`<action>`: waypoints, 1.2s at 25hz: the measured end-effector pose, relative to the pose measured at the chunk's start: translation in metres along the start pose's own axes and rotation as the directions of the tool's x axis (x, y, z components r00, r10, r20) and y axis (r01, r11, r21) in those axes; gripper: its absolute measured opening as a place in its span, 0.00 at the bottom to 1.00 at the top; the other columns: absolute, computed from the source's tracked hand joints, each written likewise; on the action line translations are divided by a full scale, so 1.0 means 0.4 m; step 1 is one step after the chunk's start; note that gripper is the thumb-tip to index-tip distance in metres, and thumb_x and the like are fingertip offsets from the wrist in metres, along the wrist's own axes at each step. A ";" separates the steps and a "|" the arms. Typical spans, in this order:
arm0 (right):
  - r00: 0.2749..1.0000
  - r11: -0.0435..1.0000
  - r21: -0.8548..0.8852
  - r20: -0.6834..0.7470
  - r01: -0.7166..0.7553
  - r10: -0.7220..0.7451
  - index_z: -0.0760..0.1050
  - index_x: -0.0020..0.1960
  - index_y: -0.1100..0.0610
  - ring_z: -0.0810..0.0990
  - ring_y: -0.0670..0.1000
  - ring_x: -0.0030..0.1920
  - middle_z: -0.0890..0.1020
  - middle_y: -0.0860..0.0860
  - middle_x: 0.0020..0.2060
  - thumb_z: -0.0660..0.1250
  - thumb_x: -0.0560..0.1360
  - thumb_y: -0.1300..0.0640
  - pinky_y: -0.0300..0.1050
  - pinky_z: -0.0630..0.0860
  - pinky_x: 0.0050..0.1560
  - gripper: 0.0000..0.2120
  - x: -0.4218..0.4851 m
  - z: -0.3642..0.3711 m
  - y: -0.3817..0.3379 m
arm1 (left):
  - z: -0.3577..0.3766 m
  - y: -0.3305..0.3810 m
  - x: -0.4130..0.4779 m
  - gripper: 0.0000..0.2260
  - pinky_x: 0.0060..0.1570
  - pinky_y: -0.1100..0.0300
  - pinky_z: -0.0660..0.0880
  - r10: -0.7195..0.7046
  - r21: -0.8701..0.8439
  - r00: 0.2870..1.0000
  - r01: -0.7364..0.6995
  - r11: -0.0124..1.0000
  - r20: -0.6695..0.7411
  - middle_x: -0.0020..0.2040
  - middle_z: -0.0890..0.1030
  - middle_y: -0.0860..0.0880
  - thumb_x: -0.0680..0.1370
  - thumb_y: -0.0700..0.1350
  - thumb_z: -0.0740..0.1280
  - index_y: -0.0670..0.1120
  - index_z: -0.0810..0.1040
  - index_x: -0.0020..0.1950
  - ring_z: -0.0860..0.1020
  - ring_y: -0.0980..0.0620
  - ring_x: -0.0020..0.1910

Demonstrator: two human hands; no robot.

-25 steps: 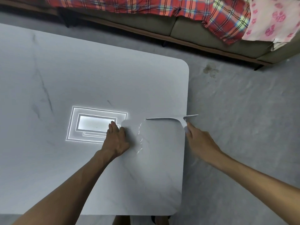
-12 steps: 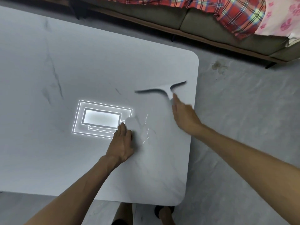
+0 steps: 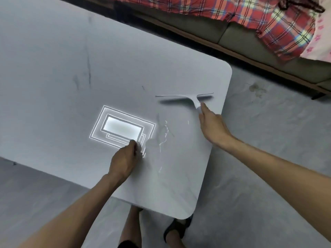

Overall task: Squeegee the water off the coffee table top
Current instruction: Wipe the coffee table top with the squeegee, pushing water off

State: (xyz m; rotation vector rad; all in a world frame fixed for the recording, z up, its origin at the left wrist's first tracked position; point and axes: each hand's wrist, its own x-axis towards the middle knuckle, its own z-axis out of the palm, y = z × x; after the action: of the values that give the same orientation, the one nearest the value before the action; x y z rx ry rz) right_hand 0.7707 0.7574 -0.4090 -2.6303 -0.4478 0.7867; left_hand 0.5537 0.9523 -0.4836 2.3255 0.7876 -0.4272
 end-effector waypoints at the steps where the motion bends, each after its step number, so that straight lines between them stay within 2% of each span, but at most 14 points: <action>1: 0.999 0.998 0.035 -0.008 -0.051 0.051 0.60 0.70 0.49 0.75 0.57 0.38 0.76 0.56 0.43 0.50 0.81 0.58 0.46 0.72 0.37 0.18 0.049 -0.011 -0.031 | 0.003 -0.019 -0.016 0.10 0.28 0.56 0.67 -0.032 -0.005 0.999 0.032 0.999 -0.037 0.29 0.72 0.52 0.80 0.47 0.59 0.51 0.62 0.41 0.70 0.48 0.29; 3: 0.984 0.978 0.122 -0.031 -0.170 0.175 0.64 0.61 0.52 0.74 0.58 0.43 0.73 0.58 0.49 0.49 0.79 0.62 0.48 0.73 0.35 0.13 0.142 -0.016 -0.106 | 0.008 -0.051 -0.035 0.04 0.33 0.52 0.73 -0.080 0.025 0.994 0.082 0.996 -0.070 0.36 0.78 0.47 0.79 0.43 0.59 0.50 0.64 0.47 0.74 0.42 0.33; 4: 0.979 0.972 0.129 -0.026 -0.196 0.201 0.64 0.61 0.55 0.75 0.58 0.46 0.72 0.58 0.52 0.49 0.78 0.63 0.49 0.75 0.36 0.13 0.174 0.001 -0.149 | 0.012 -0.070 -0.047 0.04 0.34 0.51 0.74 -0.110 0.033 0.991 0.113 0.993 -0.077 0.38 0.79 0.46 0.79 0.42 0.58 0.49 0.64 0.49 0.76 0.41 0.35; 6: 0.986 0.984 0.069 -0.007 -0.165 0.166 0.59 0.72 0.58 0.76 0.61 0.56 0.72 0.60 0.60 0.50 0.79 0.63 0.52 0.77 0.49 0.21 0.205 0.066 -0.237 | 0.018 -0.112 -0.066 0.05 0.34 0.51 0.74 -0.156 0.019 0.984 0.159 0.987 -0.089 0.36 0.79 0.44 0.79 0.41 0.58 0.48 0.64 0.51 0.76 0.42 0.34; 7: 0.993 0.993 0.032 0.002 -0.117 0.117 0.56 0.75 0.57 0.74 0.62 0.60 0.72 0.61 0.63 0.51 0.80 0.62 0.52 0.75 0.54 0.23 0.202 0.106 -0.279 | 0.019 -0.132 -0.074 0.05 0.34 0.51 0.74 -0.174 0.010 0.981 0.176 0.984 -0.087 0.36 0.78 0.44 0.78 0.41 0.58 0.49 0.64 0.52 0.76 0.42 0.34; 8: 0.999 0.999 0.003 0.020 -0.048 0.047 0.54 0.76 0.55 0.73 0.63 0.61 0.72 0.61 0.64 0.50 0.80 0.61 0.50 0.73 0.55 0.25 0.187 0.149 -0.312 | 0.020 -0.149 -0.080 0.06 0.34 0.51 0.75 -0.185 0.004 0.979 0.186 0.983 -0.084 0.36 0.78 0.45 0.78 0.40 0.58 0.49 0.64 0.51 0.76 0.43 0.34; 11: 0.975 0.979 -0.084 0.137 0.188 -0.176 0.51 0.76 0.47 0.74 0.65 0.57 0.76 0.61 0.58 0.49 0.79 0.60 0.49 0.69 0.50 0.27 0.094 0.244 -0.322 | 0.016 -0.172 -0.083 0.06 0.37 0.50 0.75 -0.178 -0.009 0.979 0.178 0.984 -0.097 0.41 0.75 0.48 0.75 0.38 0.59 0.47 0.67 0.49 0.74 0.43 0.40; 14: 0.945 0.917 -0.255 0.195 0.309 -0.264 0.48 0.76 0.41 0.76 0.64 0.50 0.79 0.58 0.53 0.51 0.78 0.61 0.51 0.69 0.47 0.31 0.008 0.234 -0.210 | 0.009 -0.155 -0.074 0.05 0.38 0.54 0.71 -0.142 -0.031 0.981 0.139 0.990 -0.133 0.46 0.72 0.48 0.72 0.37 0.60 0.46 0.69 0.45 0.71 0.45 0.44; 18: 0.975 0.903 -0.380 0.167 0.198 -0.144 0.47 0.75 0.35 0.76 0.61 0.48 0.79 0.52 0.51 0.49 0.80 0.59 0.51 0.70 0.48 0.30 -0.043 0.123 -0.014 | 0.040 -0.089 -0.050 0.05 0.40 0.54 0.70 -0.013 -0.015 1.000 0.013 1.000 0.010 0.50 0.68 0.45 0.71 0.36 0.61 0.42 0.70 0.45 0.70 0.43 0.45; 21: 0.982 0.896 -0.412 0.146 0.169 -0.118 0.47 0.75 0.35 0.78 0.58 0.45 0.80 0.51 0.53 0.48 0.82 0.57 0.51 0.76 0.47 0.27 -0.081 0.068 0.086 | 0.082 -0.033 -0.040 0.10 0.52 0.50 0.71 0.046 0.075 0.988 -0.057 0.996 0.147 0.57 0.68 0.39 0.70 0.37 0.62 0.38 0.71 0.50 0.68 0.39 0.56; 24: 0.987 0.888 -0.437 0.130 0.144 -0.096 0.47 0.76 0.37 0.77 0.56 0.41 0.80 0.51 0.54 0.49 0.80 0.61 0.49 0.75 0.42 0.30 -0.117 0.038 0.166 | 0.115 0.009 -0.038 0.16 0.68 0.46 0.63 0.016 0.229 0.962 -0.081 0.970 0.274 0.70 0.60 0.29 0.74 0.40 0.61 0.38 0.69 0.61 0.56 0.32 0.72; 25: 0.989 0.890 -0.437 0.120 0.130 -0.086 0.48 0.76 0.38 0.76 0.55 0.39 0.81 0.51 0.53 0.49 0.80 0.61 0.48 0.74 0.40 0.30 -0.128 0.032 0.188 | 0.120 0.020 -0.040 0.18 0.70 0.46 0.60 0.001 0.282 0.957 -0.087 0.956 0.291 0.72 0.57 0.29 0.75 0.40 0.60 0.37 0.68 0.63 0.54 0.31 0.74; 27: 0.994 0.899 -0.427 0.083 0.096 -0.066 0.51 0.76 0.37 0.75 0.55 0.36 0.80 0.52 0.45 0.51 0.81 0.59 0.47 0.71 0.36 0.28 -0.147 0.021 0.233 | 0.126 0.039 -0.044 0.19 0.71 0.45 0.60 0.007 0.335 0.963 -0.101 0.937 0.270 0.72 0.59 0.33 0.76 0.41 0.60 0.36 0.67 0.66 0.56 0.32 0.73; 30: 0.998 0.899 -0.433 0.033 0.068 -0.060 0.53 0.75 0.35 0.71 0.54 0.32 0.74 0.51 0.35 0.53 0.82 0.56 0.46 0.66 0.33 0.26 -0.171 0.011 0.299 | 0.118 0.066 -0.053 0.21 0.70 0.43 0.63 -0.058 0.251 0.975 0.003 0.968 0.213 0.73 0.59 0.37 0.76 0.42 0.64 0.36 0.68 0.68 0.60 0.34 0.73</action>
State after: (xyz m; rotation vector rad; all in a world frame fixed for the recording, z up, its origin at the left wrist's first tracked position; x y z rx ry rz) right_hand 0.7372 0.6257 -0.4313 -2.9959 -0.7930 0.7622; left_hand 0.5497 0.8956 -0.4963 2.4418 0.6966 -0.8233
